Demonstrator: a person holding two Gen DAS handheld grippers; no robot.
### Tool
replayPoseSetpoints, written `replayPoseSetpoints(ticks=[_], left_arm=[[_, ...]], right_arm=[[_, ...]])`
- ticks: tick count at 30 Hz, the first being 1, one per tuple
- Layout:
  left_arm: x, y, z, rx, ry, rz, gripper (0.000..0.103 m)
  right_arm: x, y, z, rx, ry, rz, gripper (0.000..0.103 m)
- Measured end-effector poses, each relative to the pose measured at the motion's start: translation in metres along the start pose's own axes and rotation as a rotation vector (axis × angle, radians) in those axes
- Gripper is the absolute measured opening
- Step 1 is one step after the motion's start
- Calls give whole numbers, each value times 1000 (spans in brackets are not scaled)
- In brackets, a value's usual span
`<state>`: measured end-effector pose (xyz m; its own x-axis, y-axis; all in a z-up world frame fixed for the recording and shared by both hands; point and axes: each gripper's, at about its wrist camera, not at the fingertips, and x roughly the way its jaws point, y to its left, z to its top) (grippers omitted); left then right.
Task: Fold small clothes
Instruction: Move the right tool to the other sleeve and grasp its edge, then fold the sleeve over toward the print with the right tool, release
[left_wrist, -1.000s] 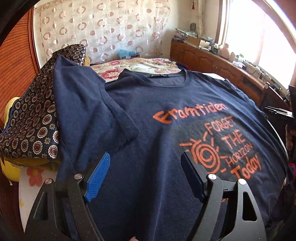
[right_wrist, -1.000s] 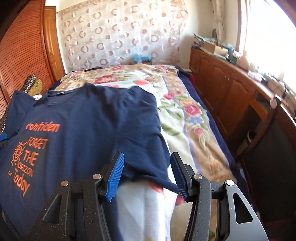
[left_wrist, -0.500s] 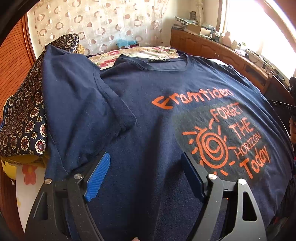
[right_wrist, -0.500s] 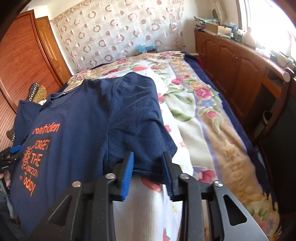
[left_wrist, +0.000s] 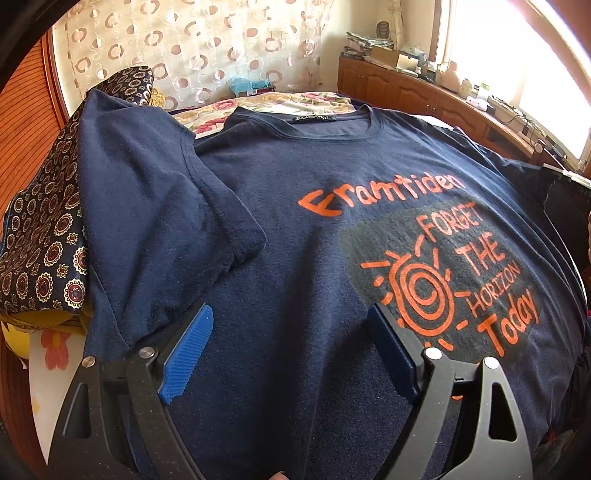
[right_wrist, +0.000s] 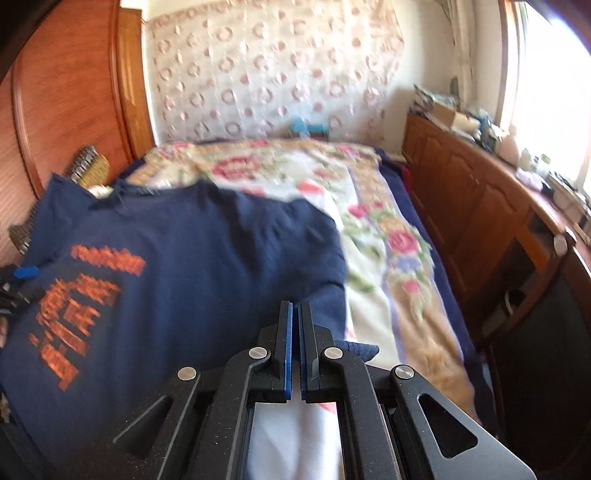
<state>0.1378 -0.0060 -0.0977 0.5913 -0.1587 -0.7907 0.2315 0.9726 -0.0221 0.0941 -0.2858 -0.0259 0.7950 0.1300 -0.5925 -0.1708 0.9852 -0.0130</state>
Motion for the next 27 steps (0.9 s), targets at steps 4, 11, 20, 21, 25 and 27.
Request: replayPoseSetpoints(ticks=[4,11,20,21,25,27], left_arm=[[0,0,0,0,0,1,86],[0,0,0,0,0,0,86],[0,0,0,-1,0,1,86],[0,1,0,-1,0,0,86],[0,0,0,1,0,2,86],[-1,-1,0,9,3,3,86]], right_arm=[[-9,27,3,-49,-28,57,2],[15,59,-27,-112,78,90,2],[24,40,-41,-52,124,88,9],[22,38,-41,-50,123,88,11],[-3,39,-40,-41,87,87,34],[-13,43,-40,-41,63,84,42]])
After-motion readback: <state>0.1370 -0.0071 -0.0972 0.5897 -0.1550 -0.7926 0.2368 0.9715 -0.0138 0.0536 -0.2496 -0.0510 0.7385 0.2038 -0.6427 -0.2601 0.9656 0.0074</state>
